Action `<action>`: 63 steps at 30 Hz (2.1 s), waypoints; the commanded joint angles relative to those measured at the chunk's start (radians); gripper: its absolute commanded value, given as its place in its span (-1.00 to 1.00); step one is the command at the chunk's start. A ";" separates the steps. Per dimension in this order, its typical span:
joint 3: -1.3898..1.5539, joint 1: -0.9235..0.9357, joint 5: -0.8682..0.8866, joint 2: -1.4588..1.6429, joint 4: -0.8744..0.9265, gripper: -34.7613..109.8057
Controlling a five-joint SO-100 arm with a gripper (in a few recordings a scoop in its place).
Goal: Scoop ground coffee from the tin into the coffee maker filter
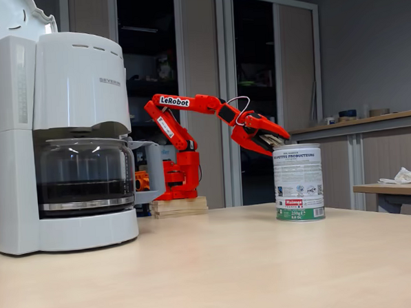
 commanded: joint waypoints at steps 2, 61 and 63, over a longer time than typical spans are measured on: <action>-0.049 -0.006 0.028 0.008 0.005 -0.32; -1.075 0.025 0.115 -0.476 0.905 -0.52; -1.141 0.023 0.069 -0.520 0.933 -0.52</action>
